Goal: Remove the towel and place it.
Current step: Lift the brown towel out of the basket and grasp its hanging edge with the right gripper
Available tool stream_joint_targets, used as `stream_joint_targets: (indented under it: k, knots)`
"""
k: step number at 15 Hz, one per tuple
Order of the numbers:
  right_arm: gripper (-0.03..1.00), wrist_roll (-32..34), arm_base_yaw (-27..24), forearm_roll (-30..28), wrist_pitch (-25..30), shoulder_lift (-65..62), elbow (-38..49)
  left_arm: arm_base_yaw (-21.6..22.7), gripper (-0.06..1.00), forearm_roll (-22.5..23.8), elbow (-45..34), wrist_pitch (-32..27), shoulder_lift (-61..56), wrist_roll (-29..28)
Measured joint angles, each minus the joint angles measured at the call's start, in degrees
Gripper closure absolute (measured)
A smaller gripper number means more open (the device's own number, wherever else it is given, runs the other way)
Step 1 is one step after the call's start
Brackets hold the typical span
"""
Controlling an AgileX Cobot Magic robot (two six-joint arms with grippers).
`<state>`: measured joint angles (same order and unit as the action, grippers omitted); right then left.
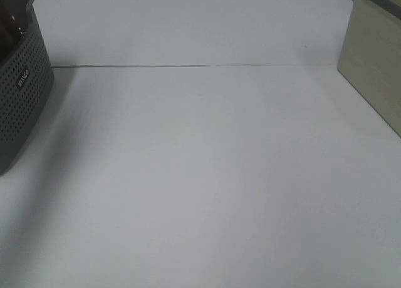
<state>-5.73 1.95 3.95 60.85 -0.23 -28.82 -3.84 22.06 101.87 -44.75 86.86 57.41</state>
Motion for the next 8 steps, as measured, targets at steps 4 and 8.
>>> stream_joint_targets:
  k: [4,8]
  knots:
    - [0.31,0.0,0.0,-0.2,0.0,0.0,0.0,-5.4,0.94,0.0,0.0,0.0,-5.8,0.0]
    - [0.31,-2.7,0.0,5.1,-6.1,4.4,-1.0,-13.7,0.94,0.0,0.0,-0.1,-9.9,-0.2]
